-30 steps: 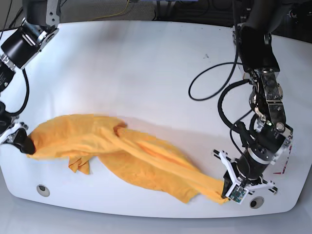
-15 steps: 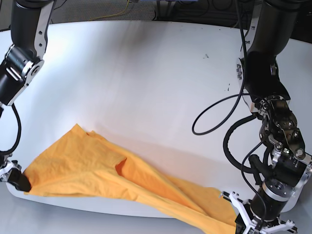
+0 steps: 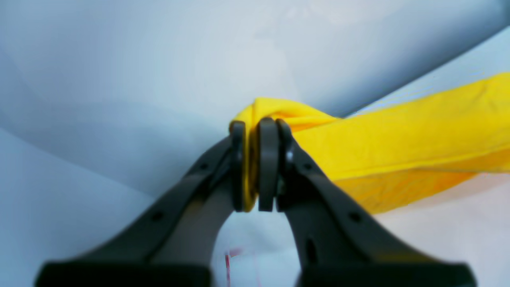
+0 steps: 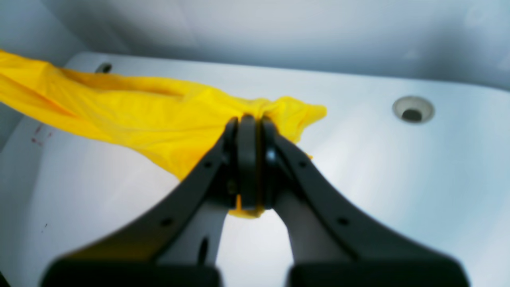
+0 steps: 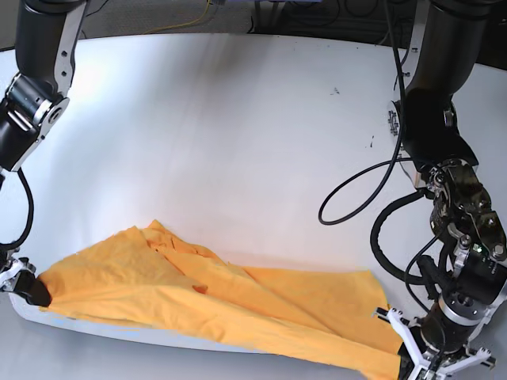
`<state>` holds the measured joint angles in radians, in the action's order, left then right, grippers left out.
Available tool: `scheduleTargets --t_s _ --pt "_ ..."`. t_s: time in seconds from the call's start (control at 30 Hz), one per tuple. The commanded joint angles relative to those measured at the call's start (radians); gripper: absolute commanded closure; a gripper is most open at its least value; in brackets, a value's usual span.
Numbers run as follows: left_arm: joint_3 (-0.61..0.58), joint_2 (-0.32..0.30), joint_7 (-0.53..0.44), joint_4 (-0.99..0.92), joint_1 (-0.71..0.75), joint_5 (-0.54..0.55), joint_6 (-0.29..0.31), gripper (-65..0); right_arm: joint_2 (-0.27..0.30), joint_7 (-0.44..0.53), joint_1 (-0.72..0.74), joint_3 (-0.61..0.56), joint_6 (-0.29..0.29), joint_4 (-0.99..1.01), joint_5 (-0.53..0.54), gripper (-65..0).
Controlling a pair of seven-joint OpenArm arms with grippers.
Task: Layout the t-shirt on the table in an organized manner, then fold the t-shirt properly
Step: 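Lift and stretch the t-shirt between both grippers, pulling it apart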
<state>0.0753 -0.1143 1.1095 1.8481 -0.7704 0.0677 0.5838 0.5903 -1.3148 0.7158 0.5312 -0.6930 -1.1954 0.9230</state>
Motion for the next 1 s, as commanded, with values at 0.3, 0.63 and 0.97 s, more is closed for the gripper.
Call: scheduleTargets --t_s 0.3,0.63,0.97 --pt "0.056 -0.014 -0.002 0.017 0.084 -0.010 -0.003 -3.4 0.024 -0.001 -0.071 0.102 -0.005 -0.021 0.029 0.0" --pt "0.054 -0.012 0.019 0.018 0.219 -0.010 -0.002 -3.4 0.021 -0.021 -0.229 0.155 -0.005 -0.059 0.107 0.0" --pt "0.056 -0.012 0.059 0.018 0.392 -0.009 -0.002 -3.2 -0.028 -0.021 -0.483 0.160 0.051 -0.074 0.308 0.0"
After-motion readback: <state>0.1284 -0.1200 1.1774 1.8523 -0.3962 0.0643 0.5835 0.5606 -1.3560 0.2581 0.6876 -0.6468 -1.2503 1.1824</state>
